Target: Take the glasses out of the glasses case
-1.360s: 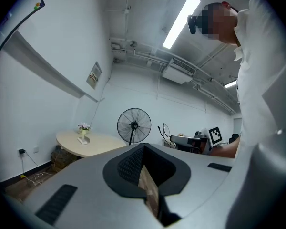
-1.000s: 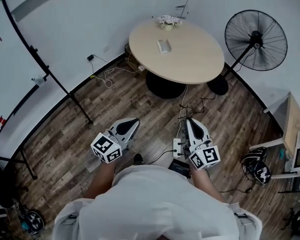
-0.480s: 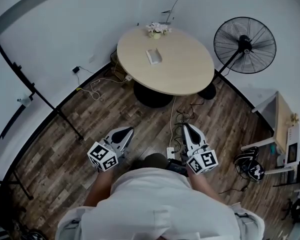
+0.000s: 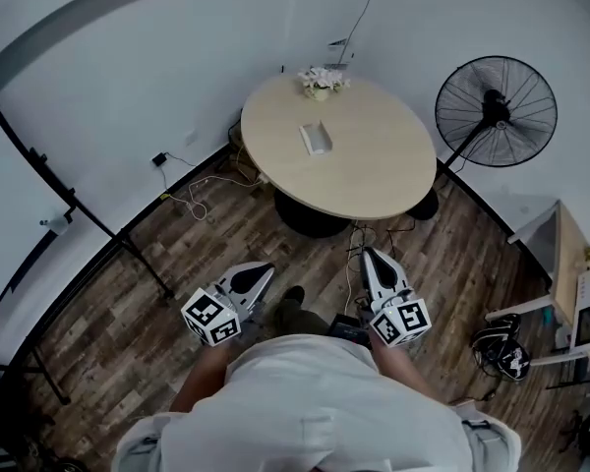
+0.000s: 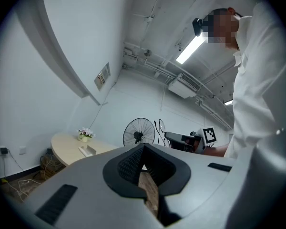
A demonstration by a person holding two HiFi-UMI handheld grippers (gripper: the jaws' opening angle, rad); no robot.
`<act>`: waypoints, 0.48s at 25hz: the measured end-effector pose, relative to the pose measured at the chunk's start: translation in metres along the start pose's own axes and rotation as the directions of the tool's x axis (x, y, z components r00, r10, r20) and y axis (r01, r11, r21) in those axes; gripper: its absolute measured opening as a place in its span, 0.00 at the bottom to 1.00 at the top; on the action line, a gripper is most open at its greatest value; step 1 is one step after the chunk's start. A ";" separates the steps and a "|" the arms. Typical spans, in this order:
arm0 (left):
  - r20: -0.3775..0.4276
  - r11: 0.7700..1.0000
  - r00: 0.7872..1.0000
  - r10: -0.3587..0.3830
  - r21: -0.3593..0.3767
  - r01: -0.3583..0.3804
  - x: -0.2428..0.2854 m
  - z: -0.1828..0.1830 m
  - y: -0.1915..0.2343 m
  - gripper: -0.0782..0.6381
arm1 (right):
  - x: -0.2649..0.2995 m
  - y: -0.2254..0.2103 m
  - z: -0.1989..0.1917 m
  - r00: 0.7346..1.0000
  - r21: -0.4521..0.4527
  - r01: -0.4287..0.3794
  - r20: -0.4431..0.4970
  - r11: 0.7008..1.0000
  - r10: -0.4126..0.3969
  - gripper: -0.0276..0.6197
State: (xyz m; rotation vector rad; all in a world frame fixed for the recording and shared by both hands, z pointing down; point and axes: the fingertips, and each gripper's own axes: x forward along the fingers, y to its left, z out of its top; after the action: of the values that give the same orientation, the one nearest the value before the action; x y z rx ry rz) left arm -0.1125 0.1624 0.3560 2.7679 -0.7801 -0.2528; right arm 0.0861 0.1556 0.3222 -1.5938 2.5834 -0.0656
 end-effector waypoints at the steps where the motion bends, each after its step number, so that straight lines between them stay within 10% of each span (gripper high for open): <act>1: -0.007 1.000 1.000 0.010 0.001 -0.010 0.003 0.002 0.011 0.13 | 0.012 -0.005 -0.005 1.000 0.012 -0.001 0.000 1.000 0.001 0.09; 12: -0.036 0.996 0.996 0.083 0.026 -0.082 0.111 0.042 0.155 0.13 | 0.175 -0.108 -0.019 0.999 0.059 -0.037 -0.017 0.998 0.038 0.09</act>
State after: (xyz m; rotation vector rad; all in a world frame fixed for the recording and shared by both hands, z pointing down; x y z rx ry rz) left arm -0.1049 -0.0326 0.3503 2.7468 -0.8915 -0.1767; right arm 0.1018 -0.0493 0.3391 -1.5317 2.5986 -0.1514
